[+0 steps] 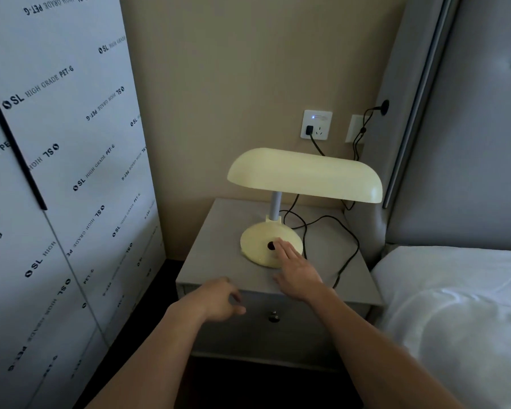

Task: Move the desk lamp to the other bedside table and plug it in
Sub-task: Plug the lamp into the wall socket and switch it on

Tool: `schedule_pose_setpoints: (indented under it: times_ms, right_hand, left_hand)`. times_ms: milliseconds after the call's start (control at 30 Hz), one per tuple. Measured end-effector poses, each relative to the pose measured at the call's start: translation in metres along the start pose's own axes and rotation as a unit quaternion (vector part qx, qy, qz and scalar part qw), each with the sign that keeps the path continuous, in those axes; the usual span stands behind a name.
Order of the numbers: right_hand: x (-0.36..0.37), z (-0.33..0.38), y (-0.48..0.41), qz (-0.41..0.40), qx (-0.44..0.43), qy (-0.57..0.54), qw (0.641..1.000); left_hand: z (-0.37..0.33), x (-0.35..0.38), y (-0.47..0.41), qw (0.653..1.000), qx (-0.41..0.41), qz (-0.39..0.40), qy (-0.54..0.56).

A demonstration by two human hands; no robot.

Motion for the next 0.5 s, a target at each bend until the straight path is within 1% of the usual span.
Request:
schedule_pose_setpoints:
  times_ms: [133,333,500]
  right_hand:
    - [0.0,-0.001,0.0,-0.02,-0.013,-0.017,1.0]
    - [0.004,-0.002,0.0,-0.011,-0.026,-0.032,0.999]
    - [0.011,-0.002,-0.003,0.0,-0.037,-0.022,0.999]
  left_hand:
    - [0.002,0.001,0.002,1.0,0.001,0.0,0.011]
    - [-0.001,0.002,0.006,1.0,-0.002,0.017,0.01]
    - [-0.006,-0.002,0.012,0.999,0.004,0.01,0.038]
Point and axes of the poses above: each hand's wrist, its own y-axis away from the middle knuckle, its own x-axis out of the palm, z = x × y, the point moved 10 cm from there along -y, towards the middle knuckle, and after that the axes turned 8 degrees about x, right-handed, at the moved point
